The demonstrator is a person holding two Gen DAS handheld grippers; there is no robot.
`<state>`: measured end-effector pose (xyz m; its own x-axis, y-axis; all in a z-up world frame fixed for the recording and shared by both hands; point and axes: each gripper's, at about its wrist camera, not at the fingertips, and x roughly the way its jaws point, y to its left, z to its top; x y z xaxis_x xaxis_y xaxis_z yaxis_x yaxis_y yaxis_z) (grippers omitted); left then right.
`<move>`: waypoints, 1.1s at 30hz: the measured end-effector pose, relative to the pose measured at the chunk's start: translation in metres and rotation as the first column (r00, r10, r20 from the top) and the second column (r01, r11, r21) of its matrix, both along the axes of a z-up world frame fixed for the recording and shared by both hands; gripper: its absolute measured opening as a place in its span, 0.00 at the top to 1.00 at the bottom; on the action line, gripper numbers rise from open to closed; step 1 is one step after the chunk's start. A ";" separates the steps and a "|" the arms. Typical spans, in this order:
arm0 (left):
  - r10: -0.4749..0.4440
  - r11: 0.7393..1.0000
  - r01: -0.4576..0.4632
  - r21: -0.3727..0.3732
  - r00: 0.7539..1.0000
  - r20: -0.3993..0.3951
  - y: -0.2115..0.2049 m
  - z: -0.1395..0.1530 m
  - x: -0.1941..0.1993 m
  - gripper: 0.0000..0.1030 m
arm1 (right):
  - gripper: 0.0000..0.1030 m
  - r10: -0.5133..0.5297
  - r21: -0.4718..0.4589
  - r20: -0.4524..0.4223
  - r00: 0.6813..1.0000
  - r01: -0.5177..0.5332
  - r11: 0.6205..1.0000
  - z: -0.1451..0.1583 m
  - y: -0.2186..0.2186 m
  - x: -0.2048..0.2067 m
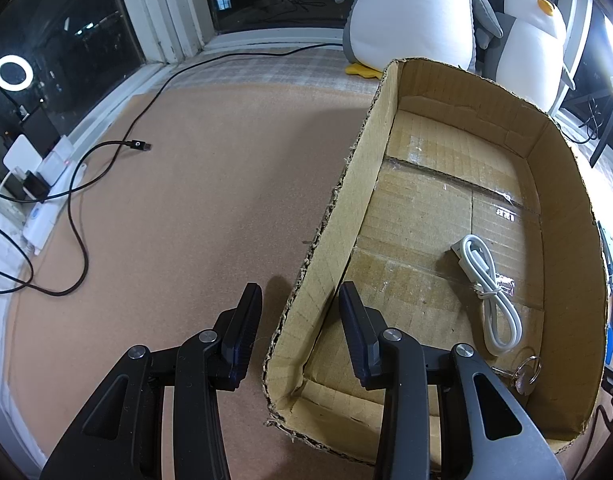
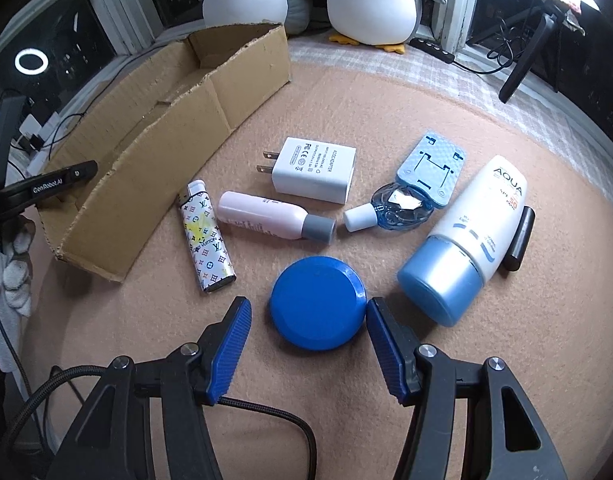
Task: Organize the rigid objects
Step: 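Move the right tool back and grasp the blue round lid, then carry the blue lid with the right tool and release it into the box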
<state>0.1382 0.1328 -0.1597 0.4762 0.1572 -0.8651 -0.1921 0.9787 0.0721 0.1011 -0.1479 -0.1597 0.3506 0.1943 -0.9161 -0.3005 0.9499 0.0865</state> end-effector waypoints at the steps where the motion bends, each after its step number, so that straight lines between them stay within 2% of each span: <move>1: 0.000 1.000 0.000 0.000 1.000 0.000 0.000 0.000 0.000 0.64 | 0.54 0.001 -0.012 -0.004 1.000 -0.001 1.000 -0.001 0.001 0.001; 9: 0.000 1.000 0.000 -0.002 1.000 0.000 0.000 0.000 0.000 0.64 | 0.56 0.033 -0.056 0.003 0.999 -0.033 0.998 -0.002 0.007 0.002; 16: 0.000 1.000 0.000 -0.002 1.000 0.000 0.000 0.000 -0.001 0.64 | 0.56 0.011 0.011 0.032 0.999 -0.011 1.000 0.011 0.002 -0.003; 33: 0.002 1.000 -0.002 -0.008 1.000 0.002 0.000 -0.002 -0.002 0.64 | 0.56 0.027 0.167 0.196 0.980 -0.061 0.984 0.083 0.035 0.008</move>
